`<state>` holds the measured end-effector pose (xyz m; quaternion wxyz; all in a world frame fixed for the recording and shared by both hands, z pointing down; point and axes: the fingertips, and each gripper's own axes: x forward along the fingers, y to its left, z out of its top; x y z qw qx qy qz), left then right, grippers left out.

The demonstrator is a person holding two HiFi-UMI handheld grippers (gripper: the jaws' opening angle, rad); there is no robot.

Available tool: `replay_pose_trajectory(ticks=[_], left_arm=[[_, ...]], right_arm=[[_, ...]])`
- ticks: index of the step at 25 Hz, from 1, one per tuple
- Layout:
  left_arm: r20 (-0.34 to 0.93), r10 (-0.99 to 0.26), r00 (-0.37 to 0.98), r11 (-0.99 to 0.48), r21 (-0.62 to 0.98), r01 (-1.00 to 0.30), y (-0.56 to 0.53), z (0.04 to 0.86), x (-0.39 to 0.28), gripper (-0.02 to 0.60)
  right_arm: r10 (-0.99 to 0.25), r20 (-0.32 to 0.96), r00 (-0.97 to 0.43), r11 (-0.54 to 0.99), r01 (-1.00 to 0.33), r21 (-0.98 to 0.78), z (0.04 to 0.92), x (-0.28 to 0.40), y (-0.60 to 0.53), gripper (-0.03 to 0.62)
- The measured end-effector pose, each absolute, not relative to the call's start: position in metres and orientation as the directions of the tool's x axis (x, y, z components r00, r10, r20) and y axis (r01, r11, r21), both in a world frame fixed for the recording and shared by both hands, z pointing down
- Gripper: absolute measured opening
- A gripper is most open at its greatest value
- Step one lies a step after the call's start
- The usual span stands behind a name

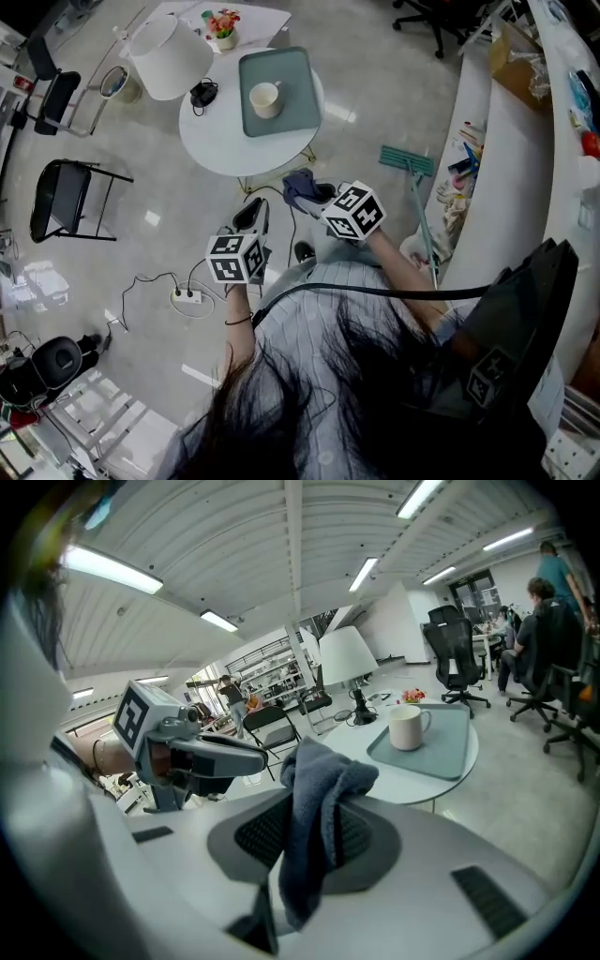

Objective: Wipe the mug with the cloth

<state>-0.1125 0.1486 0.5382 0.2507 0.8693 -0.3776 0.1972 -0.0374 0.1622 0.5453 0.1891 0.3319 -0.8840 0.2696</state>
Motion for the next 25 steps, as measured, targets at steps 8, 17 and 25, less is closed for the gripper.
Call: replay_pose_trajectory(ticks=[8, 17, 25], left_arm=[[0.527, -0.572, 0.629, -0.592, 0.264, -0.761, 0.150, 0.533, -0.109, 0.048], [0.525, -0.592, 0.611, -0.573, 0.258, -0.778, 0.154, 0.531, -0.120, 0.048], [0.559, -0.548, 0.622, -0.584, 0.277, -0.763, 0.166, 0.549, -0.117, 0.048]], right_arm=[[-0.501, 0.492, -0.711, 0.651, -0.685, -0.327, 0.537, -0.033, 0.160, 0.087], [-0.489, 0.491, -0.721, 0.673, -0.670, -0.312, 0.534, -0.042, 0.161, 0.087], [-0.489, 0.512, -0.706, 0.644, -0.688, -0.334, 0.550, -0.037, 0.180, 0.087]])
